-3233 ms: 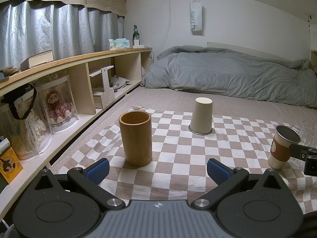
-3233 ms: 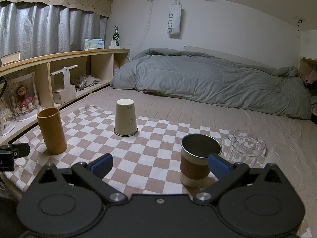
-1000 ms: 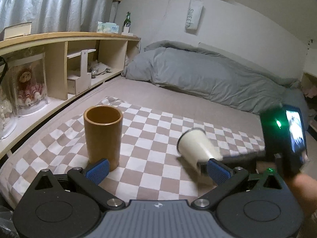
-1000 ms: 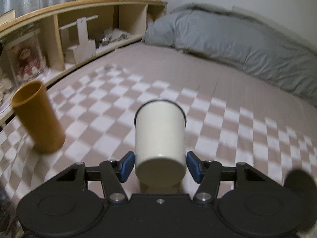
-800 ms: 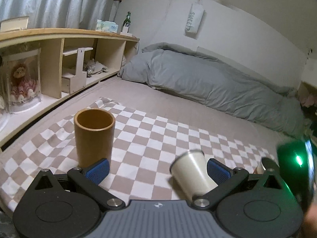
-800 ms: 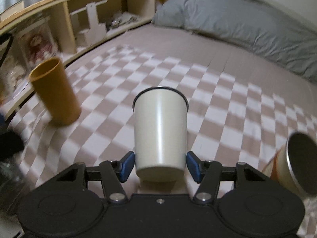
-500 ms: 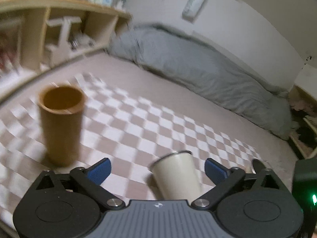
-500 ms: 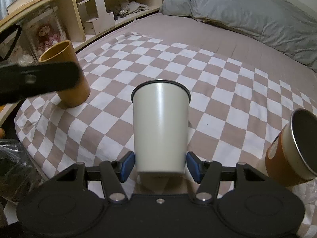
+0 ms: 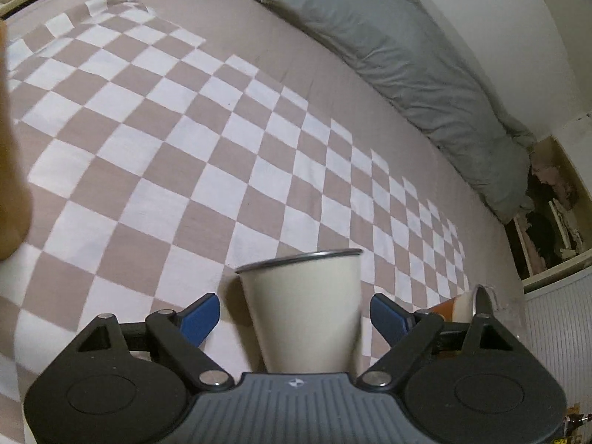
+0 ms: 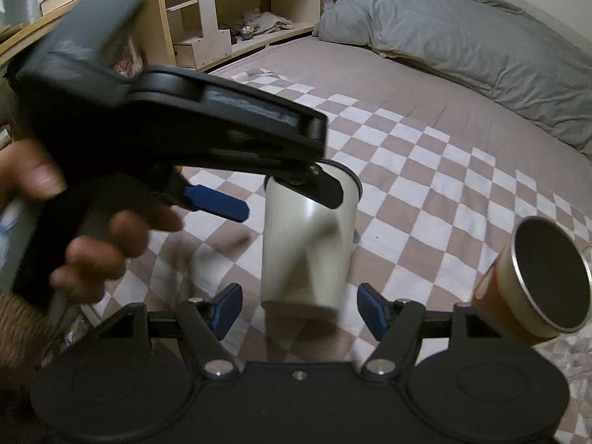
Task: Flip cup upright
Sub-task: 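Lift the white cup with the right tool while the left tool grasps its rim, then rotate the cup upright in the left tool and release the right tool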
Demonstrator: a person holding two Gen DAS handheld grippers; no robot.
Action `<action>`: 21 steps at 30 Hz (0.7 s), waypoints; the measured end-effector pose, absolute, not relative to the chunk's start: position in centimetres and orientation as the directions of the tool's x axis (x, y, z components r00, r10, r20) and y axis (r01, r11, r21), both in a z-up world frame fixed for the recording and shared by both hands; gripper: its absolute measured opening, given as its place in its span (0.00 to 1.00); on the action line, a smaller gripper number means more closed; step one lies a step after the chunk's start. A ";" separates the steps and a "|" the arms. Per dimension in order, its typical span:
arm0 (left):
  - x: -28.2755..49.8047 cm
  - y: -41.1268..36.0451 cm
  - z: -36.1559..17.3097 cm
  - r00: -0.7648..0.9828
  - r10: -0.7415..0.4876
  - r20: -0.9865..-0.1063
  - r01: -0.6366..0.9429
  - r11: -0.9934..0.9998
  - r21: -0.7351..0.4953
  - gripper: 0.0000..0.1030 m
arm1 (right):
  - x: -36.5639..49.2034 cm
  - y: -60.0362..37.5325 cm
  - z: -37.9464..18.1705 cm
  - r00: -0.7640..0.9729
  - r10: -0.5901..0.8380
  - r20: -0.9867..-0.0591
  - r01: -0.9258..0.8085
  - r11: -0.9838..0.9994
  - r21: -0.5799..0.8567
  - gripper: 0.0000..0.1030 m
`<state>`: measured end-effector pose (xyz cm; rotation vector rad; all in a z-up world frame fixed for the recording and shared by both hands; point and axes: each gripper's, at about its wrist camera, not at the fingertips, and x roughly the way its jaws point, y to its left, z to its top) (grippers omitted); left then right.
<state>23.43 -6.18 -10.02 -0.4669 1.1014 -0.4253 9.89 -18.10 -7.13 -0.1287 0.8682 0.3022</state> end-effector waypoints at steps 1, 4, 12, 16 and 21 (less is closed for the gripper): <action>23.8 -6.4 -10.2 0.387 -0.542 -0.745 0.090 0.827 -0.555 0.85 | 9.7 -18.2 -7.0 0.613 0.203 -0.764 -0.316 0.949 -0.002 0.67; 24.5 -6.8 -10.7 0.354 -0.575 -0.738 0.079 0.805 -0.589 0.83 | 9.3 -18.5 -6.5 0.623 0.200 -0.756 -0.319 0.948 -0.013 0.67; 25.2 -8.8 -11.1 0.328 -0.617 -0.715 0.128 0.779 -0.614 0.72 | 8.9 -20.0 -5.9 0.629 0.217 -0.747 -0.302 0.953 0.023 0.64; 24.5 -9.0 -10.5 0.358 -0.610 -0.707 0.170 0.787 -0.593 0.72 | 8.9 -20.5 -5.6 0.638 0.217 -0.739 -0.288 0.957 0.033 0.63; 22.4 -8.2 -7.5 0.494 -0.569 -0.657 0.289 0.821 -0.493 0.72 | 8.6 -21.6 -4.8 0.663 0.221 -0.715 -0.261 0.964 0.056 0.63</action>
